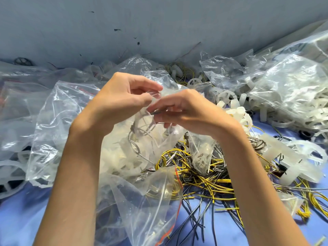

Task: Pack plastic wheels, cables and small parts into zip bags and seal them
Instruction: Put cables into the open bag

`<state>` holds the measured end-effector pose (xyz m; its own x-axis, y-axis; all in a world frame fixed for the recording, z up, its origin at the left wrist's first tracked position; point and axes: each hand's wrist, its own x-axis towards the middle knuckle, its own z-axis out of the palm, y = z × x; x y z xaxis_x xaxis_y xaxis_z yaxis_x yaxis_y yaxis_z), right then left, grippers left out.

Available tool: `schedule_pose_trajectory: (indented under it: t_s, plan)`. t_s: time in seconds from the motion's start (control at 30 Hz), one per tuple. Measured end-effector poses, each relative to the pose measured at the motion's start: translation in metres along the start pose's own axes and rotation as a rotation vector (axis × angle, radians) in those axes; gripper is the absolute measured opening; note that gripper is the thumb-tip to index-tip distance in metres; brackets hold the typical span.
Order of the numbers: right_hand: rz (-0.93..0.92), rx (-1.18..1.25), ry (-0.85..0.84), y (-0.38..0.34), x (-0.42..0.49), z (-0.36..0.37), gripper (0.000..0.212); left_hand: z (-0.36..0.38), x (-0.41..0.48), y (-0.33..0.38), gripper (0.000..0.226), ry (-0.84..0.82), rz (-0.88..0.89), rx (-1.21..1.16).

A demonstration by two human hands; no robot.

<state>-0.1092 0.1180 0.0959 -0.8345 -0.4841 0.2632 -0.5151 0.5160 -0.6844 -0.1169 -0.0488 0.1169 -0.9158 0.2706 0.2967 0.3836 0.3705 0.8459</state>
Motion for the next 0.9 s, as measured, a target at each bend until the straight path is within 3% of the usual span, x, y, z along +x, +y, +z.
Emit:
schedule_pose_trajectory:
  t_s: [0.17, 0.3, 0.53, 0.67, 0.77, 0.83, 0.9]
  plan:
    - [0.048, -0.39, -0.039, -0.002, 0.007, 0.022, 0.025, 0.007, 0.001, 0.001, 0.043, -0.033, 0.017, -0.042]
    - [0.124, -0.455, -0.082, -0.003, 0.005, 0.017, 0.018, 0.005, 0.003, -0.003, 0.042, -0.007, 0.021, -0.046]
    - [0.152, -0.41, 0.163, 0.002, 0.002, 0.002, 0.024, -0.005, 0.011, -0.02, 0.033, 0.148, -0.005, 0.013]
    - [0.236, -0.327, 0.449, 0.006, -0.001, -0.013, 0.031, -0.012, 0.014, -0.034, 0.044, -0.072, -0.138, 0.111]
    - [0.304, -0.34, 0.676, 0.007, -0.004, -0.022, 0.032, -0.014, 0.014, -0.042, 0.04, -0.213, -0.23, 0.351]
    - [0.342, -0.352, 0.732, 0.008, -0.006, -0.024, 0.032, -0.015, 0.015, -0.051, 0.031, -0.183, -0.272, 0.524]
    - [0.373, -0.374, 0.76, 0.012, -0.007, -0.027, 0.033, -0.018, 0.015, -0.058, 0.025, -0.038, -0.328, 0.605]
